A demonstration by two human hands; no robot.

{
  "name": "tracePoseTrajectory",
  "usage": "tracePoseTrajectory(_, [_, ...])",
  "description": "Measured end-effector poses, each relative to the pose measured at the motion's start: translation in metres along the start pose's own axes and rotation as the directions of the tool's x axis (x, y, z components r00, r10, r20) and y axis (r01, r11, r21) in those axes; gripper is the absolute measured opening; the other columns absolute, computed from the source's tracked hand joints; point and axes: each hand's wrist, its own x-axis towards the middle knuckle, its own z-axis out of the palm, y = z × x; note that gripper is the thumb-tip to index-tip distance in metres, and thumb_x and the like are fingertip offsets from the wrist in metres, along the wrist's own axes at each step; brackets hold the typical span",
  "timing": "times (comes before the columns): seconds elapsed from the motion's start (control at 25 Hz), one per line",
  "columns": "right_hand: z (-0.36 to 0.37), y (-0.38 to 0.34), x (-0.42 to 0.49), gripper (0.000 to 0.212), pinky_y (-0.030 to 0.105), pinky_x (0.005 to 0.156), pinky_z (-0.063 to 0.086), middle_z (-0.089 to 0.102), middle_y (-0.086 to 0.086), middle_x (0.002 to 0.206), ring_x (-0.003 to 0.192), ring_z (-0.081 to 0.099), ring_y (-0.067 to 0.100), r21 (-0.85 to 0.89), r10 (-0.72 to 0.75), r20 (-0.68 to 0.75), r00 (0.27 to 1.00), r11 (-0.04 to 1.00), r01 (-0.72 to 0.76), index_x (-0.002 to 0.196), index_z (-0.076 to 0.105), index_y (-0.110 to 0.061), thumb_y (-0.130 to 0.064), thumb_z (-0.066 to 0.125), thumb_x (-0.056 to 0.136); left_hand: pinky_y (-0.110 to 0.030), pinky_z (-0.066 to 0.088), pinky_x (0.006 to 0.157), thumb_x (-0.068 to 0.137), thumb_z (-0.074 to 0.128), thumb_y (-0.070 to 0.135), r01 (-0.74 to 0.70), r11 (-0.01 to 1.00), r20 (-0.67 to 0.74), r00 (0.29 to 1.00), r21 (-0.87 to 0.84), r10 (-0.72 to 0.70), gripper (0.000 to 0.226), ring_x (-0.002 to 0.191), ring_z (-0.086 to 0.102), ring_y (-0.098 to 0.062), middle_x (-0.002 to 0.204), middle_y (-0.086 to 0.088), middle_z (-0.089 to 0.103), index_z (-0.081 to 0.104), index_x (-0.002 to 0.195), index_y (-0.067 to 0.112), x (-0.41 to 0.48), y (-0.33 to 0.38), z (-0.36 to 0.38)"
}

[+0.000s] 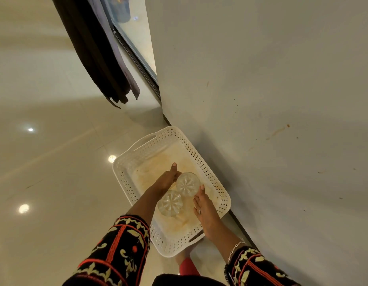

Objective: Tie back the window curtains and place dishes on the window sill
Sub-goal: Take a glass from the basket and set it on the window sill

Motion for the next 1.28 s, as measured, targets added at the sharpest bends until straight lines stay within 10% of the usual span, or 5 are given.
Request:
tracePoseTrajectory(0.4, [0.007, -0.002, 0.000, 0.070, 0.041, 0.113, 0.027, 0.046, 0.004, 0.134, 0.132, 0.038, 0.023, -0.225, -0.004, -0.034, 0.999, 0.974, -0.004, 0.142, 0.030, -0.014, -0.060, 0.026, 0.089, -0.037, 0.018, 0.114, 0.098, 0.017, 0.046, -0.023, 0.957, -0.076, 0.996, 0.289, 0.047, 0.058, 0.140, 0.024, -0.025, 0.150, -0.012, 0.029, 0.031, 0.142, 0.010, -0.015, -0.006, -0.003])
tracePoseTrajectory(0.52, [0.004, -0.006, -0.016, 0.064, 0.037, 0.111, 0.027, 0.037, 0.006, 0.146, 0.134, 0.035, 0.024, -0.452, -0.162, -0.071, 0.984, 0.885, 0.113, 0.142, 0.032, -0.017, -0.056, 0.022, 0.092, -0.037, 0.008, 0.116, 0.100, 0.016, 0.038, -0.070, 0.762, -0.108, 0.977, 0.644, 0.181, 0.054, 0.143, 0.012, -0.022, 0.155, -0.011, 0.016, 0.019, 0.146, 0.009, -0.032, -0.013, -0.006])
tracePoseTrajectory(0.72, [-0.015, 0.003, -0.045, 0.069, 0.031, 0.112, 0.020, 0.014, 0.009, 0.155, 0.143, 0.015, 0.021, -0.885, -0.409, 0.022, 0.912, 0.417, 0.208, 0.147, 0.014, -0.009, -0.053, 0.022, 0.094, -0.036, -0.005, 0.116, 0.099, 0.011, 0.042, -0.051, 0.430, -0.086, 0.952, 0.901, 0.293, 0.057, 0.144, -0.009, -0.022, 0.156, -0.009, -0.007, 0.000, 0.147, 0.014, -0.071, -0.035, 0.000])
tracePoseTrajectory(0.92, [-0.027, 0.026, -0.085, 0.119, 0.032, 0.116, 0.013, 0.001, 0.010, 0.156, 0.144, 0.001, 0.024, -0.992, -0.577, 0.089, 0.812, 0.025, 0.126, 0.147, 0.005, -0.008, -0.071, -0.032, 0.053, -0.034, -0.011, 0.114, 0.098, 0.010, 0.045, -0.047, 0.304, -0.072, 0.927, 0.952, 0.368, 0.059, 0.142, -0.018, -0.021, 0.155, -0.008, -0.013, -0.005, 0.147, 0.015, -0.118, -0.054, 0.018])
tracePoseTrajectory(1.28, [-0.060, 0.125, -0.181, 0.068, 0.035, 0.117, 0.007, -0.004, 0.008, 0.157, 0.144, -0.004, 0.023, -0.975, -0.573, -0.019, 0.819, 0.192, 0.111, 0.148, 0.002, -0.011, -0.049, 0.026, 0.097, -0.033, -0.007, 0.115, 0.085, -0.011, 0.053, -0.118, 0.183, 0.027, 0.899, 0.976, 0.438, 0.075, 0.144, -0.010, -0.021, 0.156, -0.008, -0.008, -0.003, 0.147, 0.011, -0.227, -0.114, 0.071])
